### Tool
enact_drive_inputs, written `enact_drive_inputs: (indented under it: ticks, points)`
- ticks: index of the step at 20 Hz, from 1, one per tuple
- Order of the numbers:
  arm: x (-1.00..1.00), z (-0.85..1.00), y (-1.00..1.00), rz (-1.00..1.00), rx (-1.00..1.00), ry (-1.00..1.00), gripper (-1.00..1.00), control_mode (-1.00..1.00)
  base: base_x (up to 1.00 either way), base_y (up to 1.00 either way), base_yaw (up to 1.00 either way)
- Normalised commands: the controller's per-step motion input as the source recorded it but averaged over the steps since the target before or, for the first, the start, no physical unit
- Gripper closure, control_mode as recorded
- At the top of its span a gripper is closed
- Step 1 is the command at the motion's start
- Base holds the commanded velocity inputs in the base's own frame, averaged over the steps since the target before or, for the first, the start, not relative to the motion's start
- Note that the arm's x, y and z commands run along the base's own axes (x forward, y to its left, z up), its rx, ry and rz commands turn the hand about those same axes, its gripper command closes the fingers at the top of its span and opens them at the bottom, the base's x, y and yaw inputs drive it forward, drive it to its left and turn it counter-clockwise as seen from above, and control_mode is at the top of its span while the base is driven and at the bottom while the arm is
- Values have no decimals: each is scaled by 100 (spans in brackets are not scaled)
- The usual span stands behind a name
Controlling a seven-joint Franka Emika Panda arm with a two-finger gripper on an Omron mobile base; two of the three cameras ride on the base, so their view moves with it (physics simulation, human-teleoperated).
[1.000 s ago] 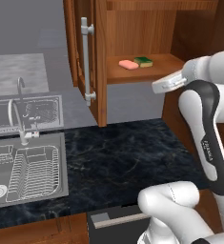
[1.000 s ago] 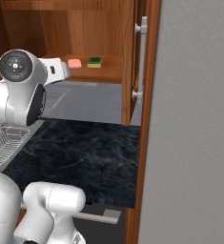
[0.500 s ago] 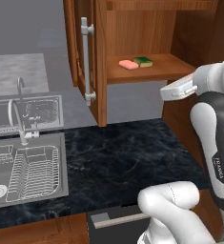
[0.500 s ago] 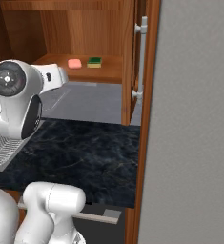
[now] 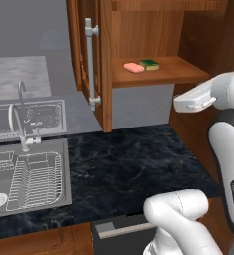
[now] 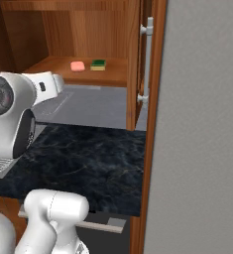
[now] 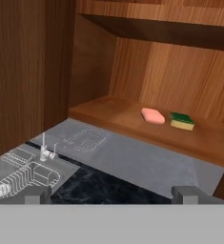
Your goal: Pick up the sponge and bar soap from the sink, and place them back in the cabinet, and close the cabinet doors.
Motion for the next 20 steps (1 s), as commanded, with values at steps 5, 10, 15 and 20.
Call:
enact_drive_inputs:
  ticks: [5,10,15,20]
  points:
    - [-37,2,2,0,0,-4,-100,-100,0,0,0]
    - [-29,0,1,0,0,-3,-100,-100,0,0,0]
    - [-13,1,9,0,0,-3,-100,-100,0,0,0]
    - [-8,0,25,0,0,-4,-100,-100,0,0,0]
